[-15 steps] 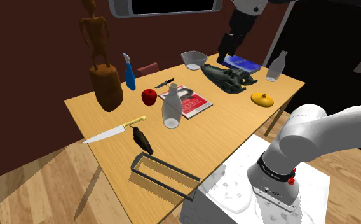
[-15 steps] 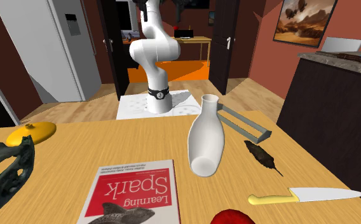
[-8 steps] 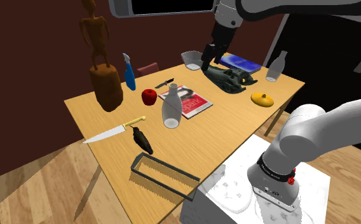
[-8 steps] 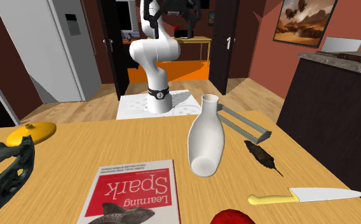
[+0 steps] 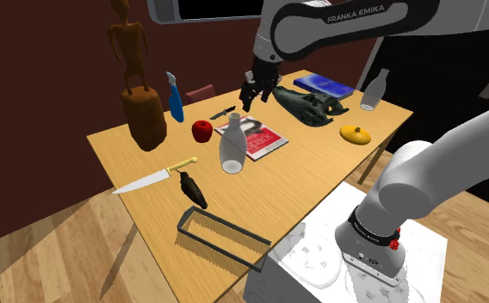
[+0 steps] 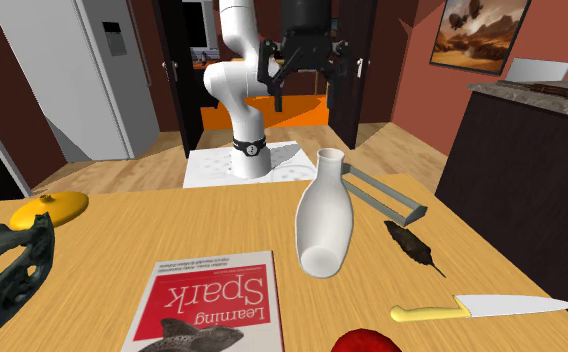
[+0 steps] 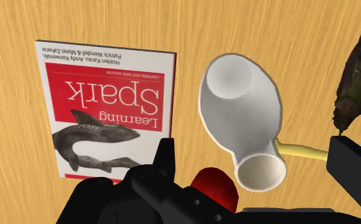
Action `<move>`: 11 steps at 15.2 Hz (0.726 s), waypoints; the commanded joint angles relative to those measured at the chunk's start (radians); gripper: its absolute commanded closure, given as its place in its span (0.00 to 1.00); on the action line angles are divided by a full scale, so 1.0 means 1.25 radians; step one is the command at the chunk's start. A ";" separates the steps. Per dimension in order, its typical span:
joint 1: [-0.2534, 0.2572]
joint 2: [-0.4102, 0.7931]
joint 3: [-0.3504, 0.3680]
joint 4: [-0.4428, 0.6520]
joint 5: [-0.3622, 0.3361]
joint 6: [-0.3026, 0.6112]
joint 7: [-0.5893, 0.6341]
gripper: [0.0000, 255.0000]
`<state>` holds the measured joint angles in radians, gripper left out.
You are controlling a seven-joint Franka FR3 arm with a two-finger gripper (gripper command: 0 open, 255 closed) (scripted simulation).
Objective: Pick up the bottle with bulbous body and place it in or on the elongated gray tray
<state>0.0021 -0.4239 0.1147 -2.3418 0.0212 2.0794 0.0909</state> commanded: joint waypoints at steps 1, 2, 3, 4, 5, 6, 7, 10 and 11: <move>0.000 0.049 0.013 0.008 -0.002 0.039 0.020 0.00; 0.000 0.078 0.019 0.018 -0.004 0.058 0.031 0.00; 0.000 0.107 0.025 0.028 -0.007 0.075 0.042 0.00; 0.000 0.137 0.031 0.039 -0.011 0.092 0.053 0.00; 0.000 0.157 0.034 0.048 -0.014 0.103 0.060 0.00; 0.000 0.163 0.035 0.042 -0.015 0.114 0.061 0.00; 0.000 0.168 0.035 0.037 -0.017 0.125 0.062 0.00; -0.001 0.187 0.036 0.023 -0.020 0.157 0.064 0.00; -0.001 0.194 0.036 0.018 -0.021 0.168 0.065 0.00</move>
<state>-0.0008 -0.1937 0.1569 -2.3151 -0.0033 2.2738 0.1667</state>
